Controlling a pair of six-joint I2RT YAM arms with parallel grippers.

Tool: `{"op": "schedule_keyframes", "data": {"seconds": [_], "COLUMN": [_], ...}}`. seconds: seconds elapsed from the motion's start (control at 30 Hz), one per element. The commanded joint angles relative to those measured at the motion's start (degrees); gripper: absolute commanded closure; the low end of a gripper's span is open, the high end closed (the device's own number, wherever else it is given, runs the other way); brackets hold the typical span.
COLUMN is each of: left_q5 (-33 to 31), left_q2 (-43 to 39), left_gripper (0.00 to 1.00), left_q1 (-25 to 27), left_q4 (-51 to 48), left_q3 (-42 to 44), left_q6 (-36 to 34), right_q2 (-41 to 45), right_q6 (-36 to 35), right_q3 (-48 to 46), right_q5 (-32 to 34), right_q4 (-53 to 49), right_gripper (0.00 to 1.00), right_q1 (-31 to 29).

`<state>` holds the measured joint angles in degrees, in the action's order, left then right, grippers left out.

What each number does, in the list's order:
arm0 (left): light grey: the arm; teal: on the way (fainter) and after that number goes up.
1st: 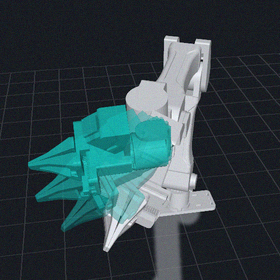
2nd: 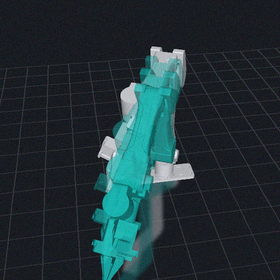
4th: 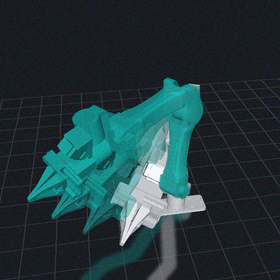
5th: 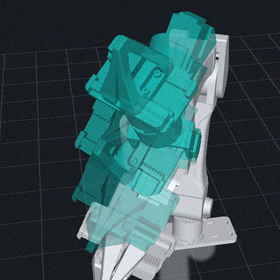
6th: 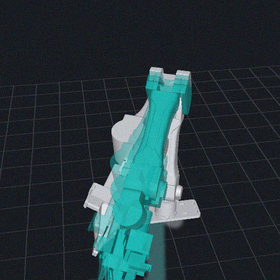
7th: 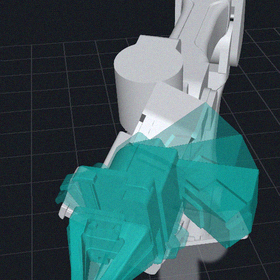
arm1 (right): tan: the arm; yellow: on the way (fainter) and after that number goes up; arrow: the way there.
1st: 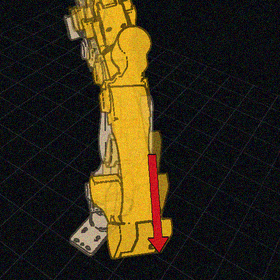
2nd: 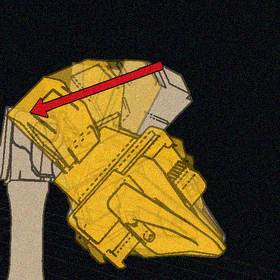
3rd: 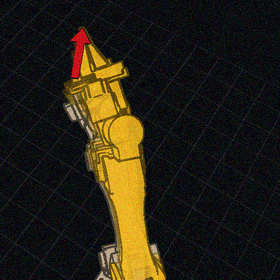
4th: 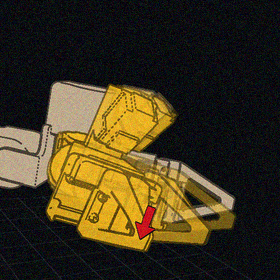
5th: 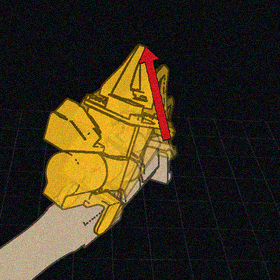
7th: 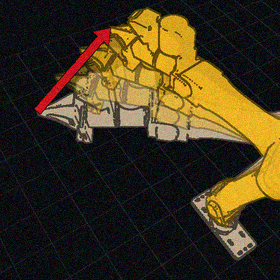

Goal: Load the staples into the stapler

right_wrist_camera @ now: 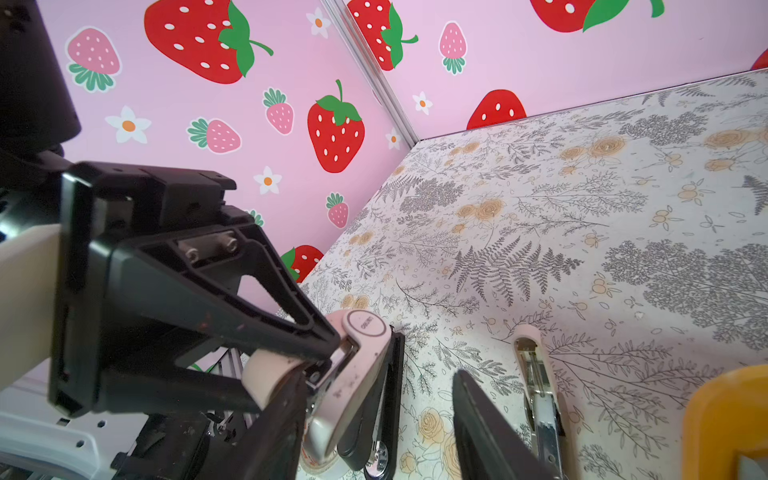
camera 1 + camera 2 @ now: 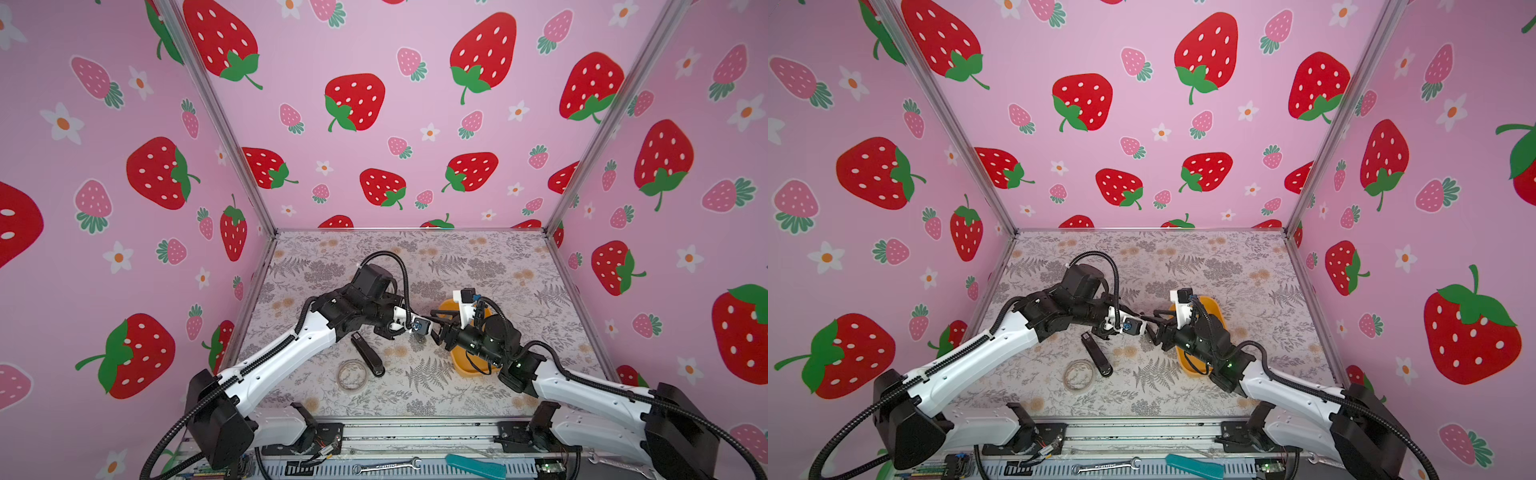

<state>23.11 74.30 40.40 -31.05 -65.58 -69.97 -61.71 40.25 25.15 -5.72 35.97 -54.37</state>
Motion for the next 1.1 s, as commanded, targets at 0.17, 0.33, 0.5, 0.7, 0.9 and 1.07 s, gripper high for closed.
{"op": "schedule_keyframes", "data": {"seconds": [0.17,0.33,0.5,0.7,0.9,1.07], "left_q5": [2.2,3.1,3.9,4.2,5.1,5.8], "left_q2": [-1.3,-1.8,-2.1,-2.6,-2.9,-3.5], "left_gripper": [1.00,1.00,1.00,1.00,1.00,1.00], "left_q1": [0.2,0.2,-0.1,-0.3,-0.6,-0.9], "left_q4": [1.9,2.4,2.8,3.3,4.2,5.0], "left_q3": [0.0,0.4,0.5,0.8,1.0,1.3], "left_q6": [0.9,1.0,1.2,1.2,1.9,2.3], "right_q2": [-0.1,0.0,-0.3,-0.7,-0.7,-1.1], "right_q6": [-0.3,-0.4,-0.7,-0.9,-1.2,-1.4], "right_q3": [1.5,1.5,1.8,2.2,2.1,2.5], "right_q5": [0.1,0.7,1.0,1.3,2.2,2.2], "right_q4": [0.4,0.2,-0.1,-0.6,-0.9,-1.2], "right_gripper": [0.48,0.51,0.53,0.56,0.58,0.61], "right_q1": [-0.2,-0.3,-0.2,-0.2,-0.2,-0.3]}}
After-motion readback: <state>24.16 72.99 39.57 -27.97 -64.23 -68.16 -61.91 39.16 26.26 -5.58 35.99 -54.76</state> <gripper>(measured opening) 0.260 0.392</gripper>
